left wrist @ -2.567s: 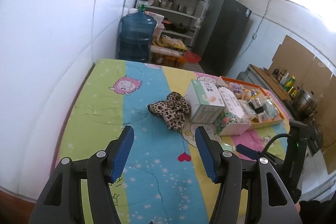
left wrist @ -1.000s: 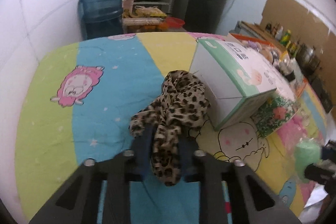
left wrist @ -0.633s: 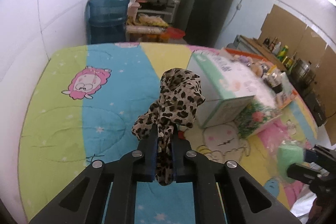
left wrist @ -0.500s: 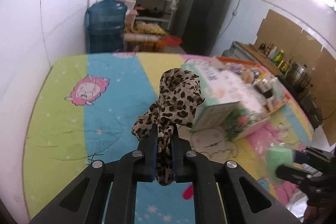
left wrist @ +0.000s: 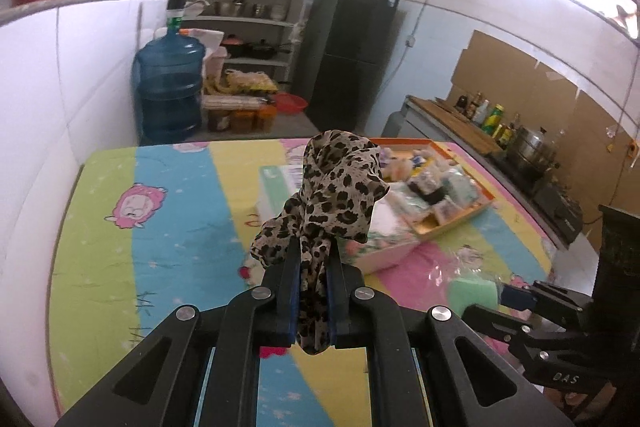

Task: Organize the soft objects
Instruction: 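Carry the scrunchie with the left tool while the right tool carries the sponge to the box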

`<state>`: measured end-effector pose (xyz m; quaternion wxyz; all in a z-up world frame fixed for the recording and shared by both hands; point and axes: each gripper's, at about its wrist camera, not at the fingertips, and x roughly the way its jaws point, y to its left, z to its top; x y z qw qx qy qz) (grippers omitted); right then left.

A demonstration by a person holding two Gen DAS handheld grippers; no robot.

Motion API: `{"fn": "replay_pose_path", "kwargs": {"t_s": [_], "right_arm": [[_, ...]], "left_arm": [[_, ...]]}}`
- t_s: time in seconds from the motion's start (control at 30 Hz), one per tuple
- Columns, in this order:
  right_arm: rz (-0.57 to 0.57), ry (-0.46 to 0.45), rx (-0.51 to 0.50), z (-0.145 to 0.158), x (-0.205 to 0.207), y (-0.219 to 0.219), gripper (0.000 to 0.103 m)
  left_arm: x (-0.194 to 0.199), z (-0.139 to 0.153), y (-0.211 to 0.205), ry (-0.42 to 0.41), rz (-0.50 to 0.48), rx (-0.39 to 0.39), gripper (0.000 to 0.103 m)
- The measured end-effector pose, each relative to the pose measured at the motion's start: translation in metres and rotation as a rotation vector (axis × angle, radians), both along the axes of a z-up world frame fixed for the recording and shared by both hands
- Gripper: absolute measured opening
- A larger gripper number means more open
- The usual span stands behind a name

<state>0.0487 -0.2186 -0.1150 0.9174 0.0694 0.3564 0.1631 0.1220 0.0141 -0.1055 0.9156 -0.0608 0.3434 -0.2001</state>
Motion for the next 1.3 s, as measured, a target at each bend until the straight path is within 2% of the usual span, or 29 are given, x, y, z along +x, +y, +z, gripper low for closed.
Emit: {"fn": "replay_pose_path", "kwargs": {"t_s": [0.23,0.53,0.87,1.3], "right_arm": [[-0.075,-0.052,-0.011,0.020,-0.014,-0.036,0.045],[-0.164,-0.099,-0.018,0.039,-0.004,-0.087,0.045],[-0.228,-0.112,-0.029,0.047,0.026,-0.140,0.045],[-0.245,-0.110,-0.040,0.046,0.088,-0.194,0.045]], "left_arm": [[-0.009,0.014,-0.037,-0.007,-0.060,-0.024,0.010],[0.001,0.030,-0.096,-0.023,-0.128,-0.047,0.010],[0.043,0.039,-0.154,-0.006,-0.136,-0.048,0.010],[0.107,0.034,-0.215,0.039,-0.114,-0.052,0.010]]}}
